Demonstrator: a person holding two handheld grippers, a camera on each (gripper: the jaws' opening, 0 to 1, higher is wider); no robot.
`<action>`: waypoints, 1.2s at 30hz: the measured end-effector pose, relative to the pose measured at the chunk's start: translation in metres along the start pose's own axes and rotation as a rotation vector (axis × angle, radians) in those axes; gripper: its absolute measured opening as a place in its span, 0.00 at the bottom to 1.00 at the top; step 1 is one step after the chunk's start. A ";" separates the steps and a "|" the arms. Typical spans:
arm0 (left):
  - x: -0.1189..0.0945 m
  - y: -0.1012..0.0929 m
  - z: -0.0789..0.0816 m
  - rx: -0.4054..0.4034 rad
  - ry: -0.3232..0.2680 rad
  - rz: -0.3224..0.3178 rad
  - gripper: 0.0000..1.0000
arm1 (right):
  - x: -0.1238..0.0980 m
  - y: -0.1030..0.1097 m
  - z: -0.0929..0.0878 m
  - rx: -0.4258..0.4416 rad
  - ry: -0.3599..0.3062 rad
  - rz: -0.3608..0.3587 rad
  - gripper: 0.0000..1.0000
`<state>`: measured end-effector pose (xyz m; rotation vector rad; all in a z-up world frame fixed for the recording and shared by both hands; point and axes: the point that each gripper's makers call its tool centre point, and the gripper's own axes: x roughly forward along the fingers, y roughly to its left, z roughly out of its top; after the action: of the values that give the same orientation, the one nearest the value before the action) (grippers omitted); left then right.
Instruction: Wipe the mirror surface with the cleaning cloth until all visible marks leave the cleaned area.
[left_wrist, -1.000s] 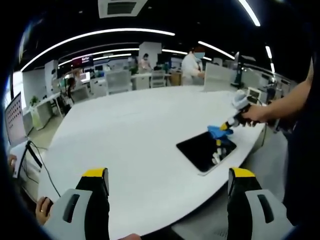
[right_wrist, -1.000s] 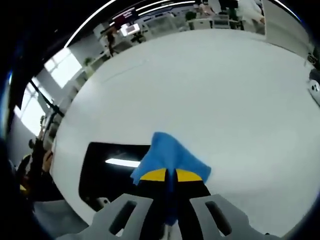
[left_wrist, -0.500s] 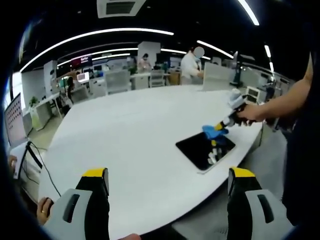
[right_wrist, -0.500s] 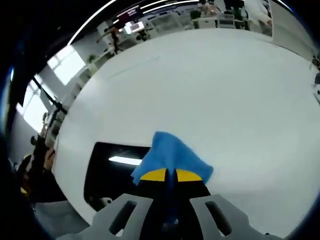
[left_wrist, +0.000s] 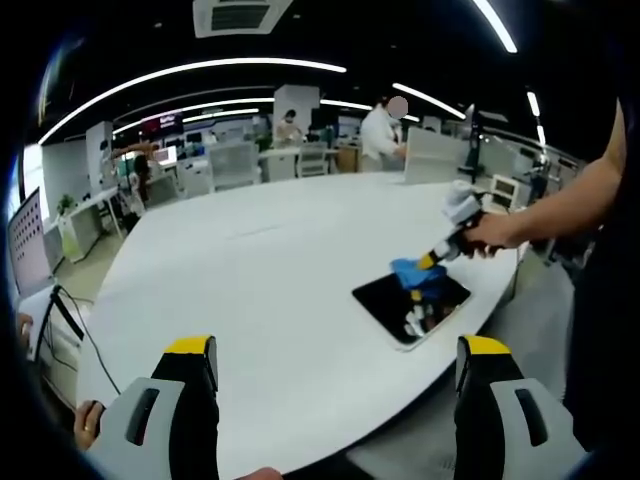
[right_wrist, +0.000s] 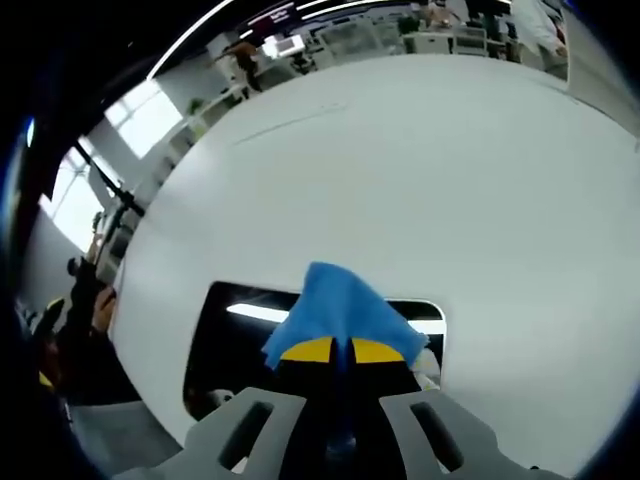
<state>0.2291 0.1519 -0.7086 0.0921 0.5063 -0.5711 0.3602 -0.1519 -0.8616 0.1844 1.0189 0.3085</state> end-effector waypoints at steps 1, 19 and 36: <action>-0.001 0.001 0.000 -0.001 0.000 0.001 1.00 | 0.001 0.003 0.000 -0.004 0.002 0.002 0.00; -0.004 0.006 0.000 0.010 0.001 -0.018 1.00 | 0.020 0.040 0.005 -0.052 0.020 0.034 0.00; -0.009 0.011 -0.008 0.007 0.010 -0.023 1.00 | 0.040 0.085 0.009 -0.092 0.033 0.068 0.00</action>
<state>0.2248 0.1678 -0.7117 0.0960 0.5152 -0.5954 0.3727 -0.0585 -0.8642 0.1317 1.0306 0.4209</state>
